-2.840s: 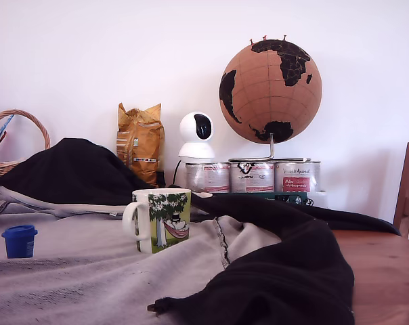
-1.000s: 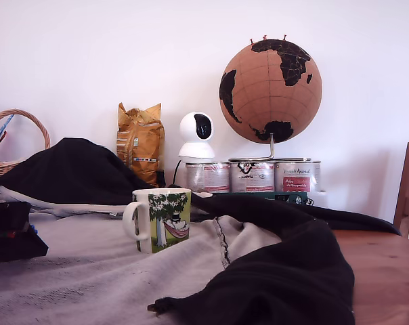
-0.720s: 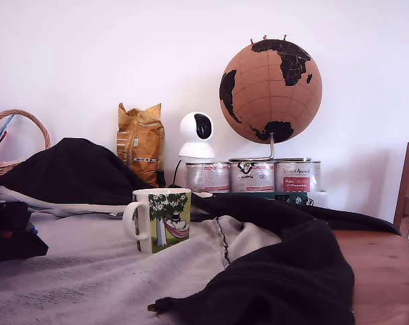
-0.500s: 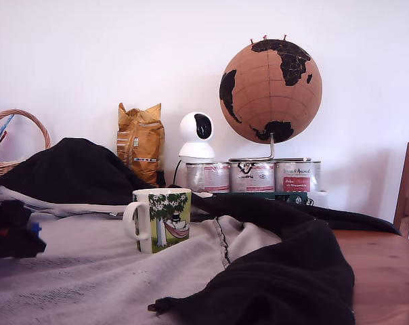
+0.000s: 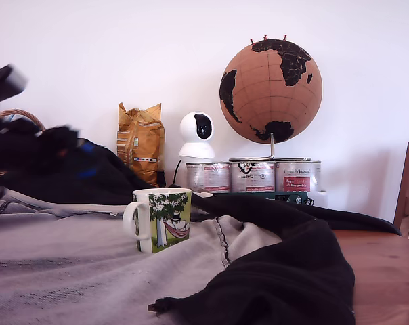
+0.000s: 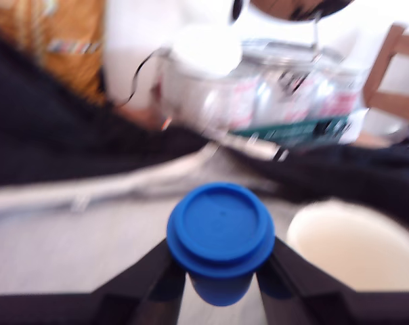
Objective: Pick the blue coffee capsule and place it inside the green coffee cup
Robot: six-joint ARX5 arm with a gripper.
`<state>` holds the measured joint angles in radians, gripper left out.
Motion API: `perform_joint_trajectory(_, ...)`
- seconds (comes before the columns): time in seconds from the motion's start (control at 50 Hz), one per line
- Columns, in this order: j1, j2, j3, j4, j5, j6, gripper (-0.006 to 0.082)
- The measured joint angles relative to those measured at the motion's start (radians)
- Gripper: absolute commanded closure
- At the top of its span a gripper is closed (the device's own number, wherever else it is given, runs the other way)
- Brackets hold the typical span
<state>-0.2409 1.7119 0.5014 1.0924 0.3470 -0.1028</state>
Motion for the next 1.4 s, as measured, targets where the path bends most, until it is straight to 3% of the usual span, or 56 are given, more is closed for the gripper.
perform_joint_trajectory(0.28, -0.117, 0.000, 0.181, -0.236, 0.001, 0.018, 0.0636)
perform_joint_trajectory(0.7, -0.172, 0.000, 0.196, -0.375, 0.001, 0.081, 0.0626)
perform_joint_trajectory(0.76, -0.172, 0.000, 0.196, -0.377, 0.006, 0.082, 0.0553)
perform_joint_trajectory(0.84, -0.171, 0.000, 0.196, -0.399, 0.042, 0.127, 0.0334)
perform_joint_trajectory(0.92, -0.175, 0.000, 0.196, -0.450, 0.064, 0.177, 0.0215)
perform_joint_trajectory(1.4, -0.193, -0.003, 0.262, -0.520, 0.063, 0.186, 0.0214)
